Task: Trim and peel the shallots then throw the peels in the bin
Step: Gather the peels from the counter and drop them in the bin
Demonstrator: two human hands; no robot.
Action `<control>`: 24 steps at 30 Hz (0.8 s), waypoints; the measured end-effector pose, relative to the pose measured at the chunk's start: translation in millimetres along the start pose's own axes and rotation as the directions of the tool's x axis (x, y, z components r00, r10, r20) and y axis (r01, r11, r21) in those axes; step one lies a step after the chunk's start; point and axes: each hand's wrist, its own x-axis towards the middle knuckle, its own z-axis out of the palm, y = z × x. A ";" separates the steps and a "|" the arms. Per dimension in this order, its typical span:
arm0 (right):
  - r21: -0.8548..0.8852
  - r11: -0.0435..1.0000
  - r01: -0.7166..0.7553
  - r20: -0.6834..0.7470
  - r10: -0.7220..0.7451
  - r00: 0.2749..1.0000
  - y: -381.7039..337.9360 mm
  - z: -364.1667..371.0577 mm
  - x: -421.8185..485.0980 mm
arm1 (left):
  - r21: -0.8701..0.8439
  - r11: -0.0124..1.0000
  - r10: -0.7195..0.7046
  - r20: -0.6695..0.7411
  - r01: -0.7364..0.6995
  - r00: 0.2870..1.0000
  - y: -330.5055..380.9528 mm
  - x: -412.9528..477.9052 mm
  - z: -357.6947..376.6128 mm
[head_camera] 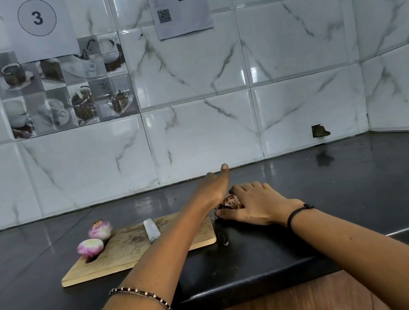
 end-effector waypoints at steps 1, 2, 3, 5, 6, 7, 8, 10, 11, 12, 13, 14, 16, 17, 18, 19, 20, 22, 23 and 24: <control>-0.035 0.999 0.006 -0.004 -0.006 1.000 -0.4 -0.3 2.2 | 0.013 1.000 0.002 -0.010 -0.002 1.000 -0.9 -1.6 -1.7; -0.066 0.998 0.020 -0.006 -0.020 1.000 -1.6 -1.6 3.4 | 0.016 1.000 0.004 -0.017 -0.004 1.000 -2.5 -1.4 -3.3; -0.087 0.996 0.029 0.003 -0.028 1.000 -3.2 -2.6 4.4 | 0.021 1.000 0.008 -0.020 -0.008 1.000 -3.1 -3.0 -5.7; -0.101 0.994 0.044 0.016 -0.043 0.999 -5.8 -4.4 7.3 | 0.041 0.999 0.017 -0.027 -0.016 1.000 -3.4 -5.9 -10.0; -0.104 0.993 0.055 0.010 -0.054 0.999 -7.3 -5.2 9.1 | 0.050 0.999 0.021 -0.025 -0.020 0.999 -3.4 -7.6 -11.9; -0.107 0.992 0.069 -0.001 -0.069 0.998 -9.2 -6.0 10.2 | 0.055 0.998 0.027 -0.022 -0.026 0.999 -3.6 -9.3 -13.4; -0.113 0.990 0.087 -0.017 -0.090 0.996 -11.3 -6.6 10.9 | 0.055 0.998 0.037 -0.022 -0.035 0.999 -3.6 -10.5 -14.9; -0.137 0.984 0.111 -0.047 -0.119 0.992 -15.4 -7.1 11.2 | 0.067 0.996 0.055 -0.025 -0.053 0.998 -5.5 -11.0 -16.1; -0.154 0.982 0.113 -0.061 -0.124 0.990 -17.1 -7.2 10.9 | 0.077 0.996 0.058 -0.033 -0.055 0.998 -6.4 -10.8 -15.9; -0.174 0.978 0.113 -0.075 -0.127 0.989 -18.5 -7.3 10.5 | 0.085 0.995 0.058 -0.038 -0.055 0.998 -6.7 -11.0 -15.9; -0.194 0.975 0.104 -0.081 -0.121 0.989 -19.8 -8.2 8.5 | 0.089 0.995 0.055 -0.031 -0.052 0.998 -6.4 -11.4 -14.9; -0.210 0.973 0.096 -0.084 -0.116 0.990 -20.8 -9.7 6.7 | 0.093 0.994 0.056 -0.021 -0.054 0.998 -5.3 -13.0 -13.7; -0.219 0.972 0.082 -0.078 -0.101 0.992 -22.5 -13.7 0.4 | 0.105 0.992 0.064 0.001 -0.064 0.998 -2.4 -19.3 -9.1; -0.211 0.974 0.078 -0.077 -0.096 0.992 -23.6 -16.0 -2.8 | 0.116 0.991 0.071 0.005 -0.071 0.997 -1.0 -22.2 -6.9; -0.190 0.979 0.078 -0.082 -0.095 0.992 -24.3 -18.1 -7.1 | 0.132 0.988 0.084 0.007 -0.085 0.996 0.5 -26.1 -4.5; -0.156 0.986 0.066 -0.086 -0.080 0.993 -24.1 -20.0 -10.1 | 0.142 0.985 0.097 0.005 -0.097 0.995 2.4 -30.2 -2.9; -0.105 0.993 0.049 -0.097 -0.059 0.994 -22.3 -21.5 -14.1 | 0.140 0.984 0.112 0.002 -0.111 0.994 4.1 -34.1 -0.9; 0.070 0.997 -0.029 -0.120 0.037 0.992 -15.5 -25.1 -19.6 | 0.111 0.983 0.150 -0.019 -0.147 0.988 7.1 -42.4 2.0; 0.176 0.982 -0.071 -0.126 0.094 0.988 -10.7 -28.4 -23.9 | 0.093 0.982 0.169 -0.032 -0.165 0.985 9.1 -47.4 4.0; 0.280 0.955 -0.098 -0.131 0.139 0.981 -5.8 -33.2 -28.4 | 0.074 0.980 0.187 -0.045 -0.183 0.981 12.1 -52.9 5.5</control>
